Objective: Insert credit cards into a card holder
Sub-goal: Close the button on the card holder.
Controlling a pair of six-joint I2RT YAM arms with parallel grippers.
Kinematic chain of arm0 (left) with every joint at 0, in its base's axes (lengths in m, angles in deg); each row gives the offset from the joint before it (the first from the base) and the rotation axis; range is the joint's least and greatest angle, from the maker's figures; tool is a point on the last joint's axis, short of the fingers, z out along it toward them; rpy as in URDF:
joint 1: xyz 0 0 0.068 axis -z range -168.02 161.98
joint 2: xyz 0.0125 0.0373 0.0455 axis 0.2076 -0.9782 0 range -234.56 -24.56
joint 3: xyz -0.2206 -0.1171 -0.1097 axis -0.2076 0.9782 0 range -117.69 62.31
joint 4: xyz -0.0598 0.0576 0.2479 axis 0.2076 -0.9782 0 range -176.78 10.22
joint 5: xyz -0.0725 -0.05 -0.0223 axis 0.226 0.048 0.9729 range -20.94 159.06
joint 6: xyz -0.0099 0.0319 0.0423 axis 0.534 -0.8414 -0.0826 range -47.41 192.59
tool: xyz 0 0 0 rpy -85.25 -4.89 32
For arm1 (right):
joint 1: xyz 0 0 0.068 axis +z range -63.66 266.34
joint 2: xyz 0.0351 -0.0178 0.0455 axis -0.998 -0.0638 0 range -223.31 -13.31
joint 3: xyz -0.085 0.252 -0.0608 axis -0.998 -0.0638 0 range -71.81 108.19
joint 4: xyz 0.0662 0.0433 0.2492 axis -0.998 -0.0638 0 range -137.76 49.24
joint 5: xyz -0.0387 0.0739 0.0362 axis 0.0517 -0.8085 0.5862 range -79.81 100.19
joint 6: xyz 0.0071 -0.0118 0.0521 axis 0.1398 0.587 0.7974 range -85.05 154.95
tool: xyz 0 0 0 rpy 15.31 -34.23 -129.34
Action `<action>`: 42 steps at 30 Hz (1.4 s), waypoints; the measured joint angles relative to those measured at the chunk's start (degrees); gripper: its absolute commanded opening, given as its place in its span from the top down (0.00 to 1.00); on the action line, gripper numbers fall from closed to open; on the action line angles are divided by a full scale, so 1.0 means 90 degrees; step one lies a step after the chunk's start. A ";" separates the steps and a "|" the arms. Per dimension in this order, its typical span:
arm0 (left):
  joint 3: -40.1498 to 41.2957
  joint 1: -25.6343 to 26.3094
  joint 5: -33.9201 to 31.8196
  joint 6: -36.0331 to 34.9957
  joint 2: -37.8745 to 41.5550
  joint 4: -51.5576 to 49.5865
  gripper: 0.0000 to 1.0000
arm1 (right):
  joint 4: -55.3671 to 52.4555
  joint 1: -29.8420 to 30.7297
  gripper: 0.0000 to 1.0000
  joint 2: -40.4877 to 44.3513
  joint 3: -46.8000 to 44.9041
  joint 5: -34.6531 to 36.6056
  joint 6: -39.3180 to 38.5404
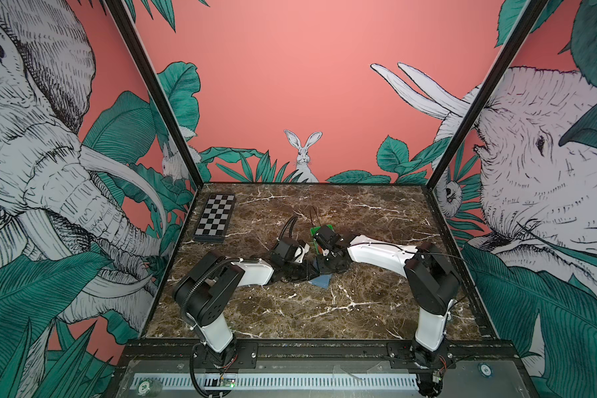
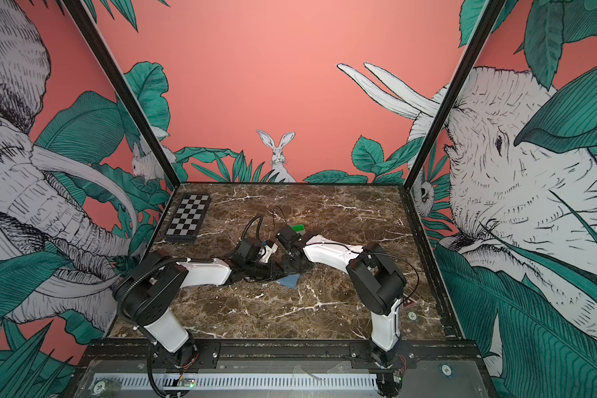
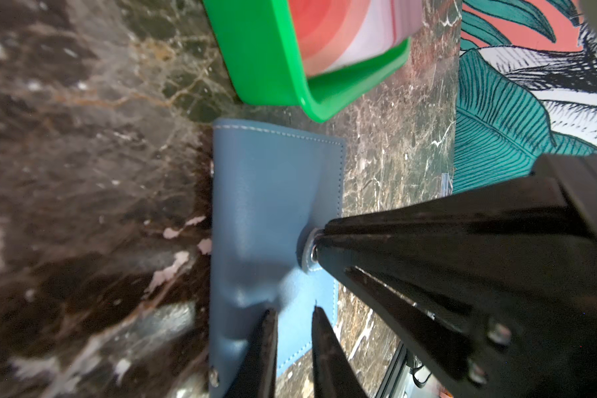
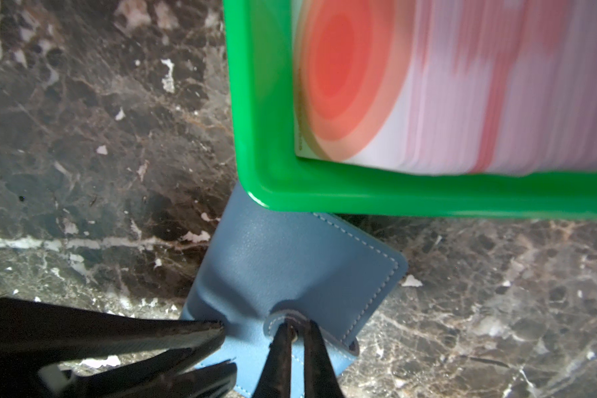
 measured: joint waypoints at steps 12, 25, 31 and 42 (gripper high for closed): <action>0.0000 0.0000 0.0000 0.0002 0.0000 -0.0002 0.79 | -0.0204 0.0039 0.93 -0.0087 0.0148 0.0216 0.0015; 0.0000 0.0000 -0.0002 0.0002 0.0000 0.0000 0.79 | -0.0289 0.0039 0.93 -0.0129 0.0151 0.0304 0.0017; 0.0000 0.0000 0.0000 0.0002 0.0000 0.0002 0.79 | -0.0075 0.0036 0.91 0.0017 -0.0041 0.0253 0.0012; 0.0022 0.0000 -0.0002 0.0002 0.0000 0.0041 0.79 | 0.0046 0.0027 0.88 0.0095 -0.0148 0.0146 0.0005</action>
